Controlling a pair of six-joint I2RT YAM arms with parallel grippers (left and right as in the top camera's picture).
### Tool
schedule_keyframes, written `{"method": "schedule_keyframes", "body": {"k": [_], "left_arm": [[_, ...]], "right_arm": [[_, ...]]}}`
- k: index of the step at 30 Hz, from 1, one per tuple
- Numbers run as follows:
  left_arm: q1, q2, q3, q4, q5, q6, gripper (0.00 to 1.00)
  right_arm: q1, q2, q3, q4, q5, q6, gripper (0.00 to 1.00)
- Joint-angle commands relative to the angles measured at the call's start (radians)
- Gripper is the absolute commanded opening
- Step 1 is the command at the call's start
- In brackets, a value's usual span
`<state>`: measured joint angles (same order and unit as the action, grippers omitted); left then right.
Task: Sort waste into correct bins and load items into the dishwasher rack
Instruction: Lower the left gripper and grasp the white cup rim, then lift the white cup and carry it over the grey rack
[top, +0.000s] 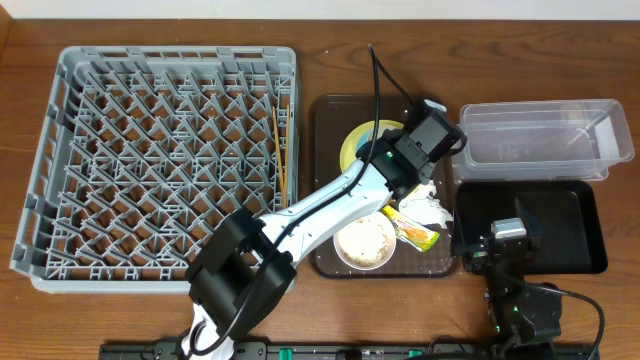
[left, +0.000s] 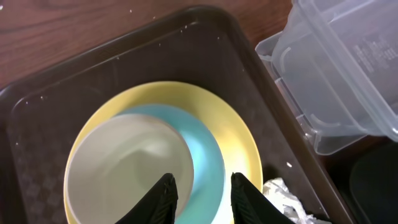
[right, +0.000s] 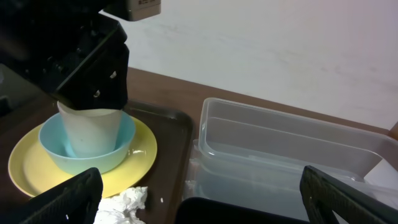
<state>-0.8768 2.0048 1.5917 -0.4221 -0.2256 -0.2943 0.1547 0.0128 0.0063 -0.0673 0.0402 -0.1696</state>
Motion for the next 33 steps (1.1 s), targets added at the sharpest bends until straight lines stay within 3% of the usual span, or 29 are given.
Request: {"method": "schedule_keyframes", "body": {"k": [1,17,29,33], "left_arm": [[0.012,0.031,-0.006,0.01,-0.026,0.022,0.32],[0.018,0.092,-0.006,0.003,-0.027,0.032,0.27],[0.018,0.055,-0.006,-0.013,-0.031,0.032,0.07],[0.018,-0.013,-0.006,-0.032,-0.031,0.032,0.06]], "right_arm": [[0.0,-0.003,-0.001,-0.004,0.0,-0.003,0.99],[0.0,-0.003,-0.001,-0.004,0.0,-0.003,0.99],[0.0,-0.003,-0.001,-0.004,0.0,-0.004,0.99],[0.0,-0.003,-0.001,-0.004,0.0,-0.003,0.99]]}}
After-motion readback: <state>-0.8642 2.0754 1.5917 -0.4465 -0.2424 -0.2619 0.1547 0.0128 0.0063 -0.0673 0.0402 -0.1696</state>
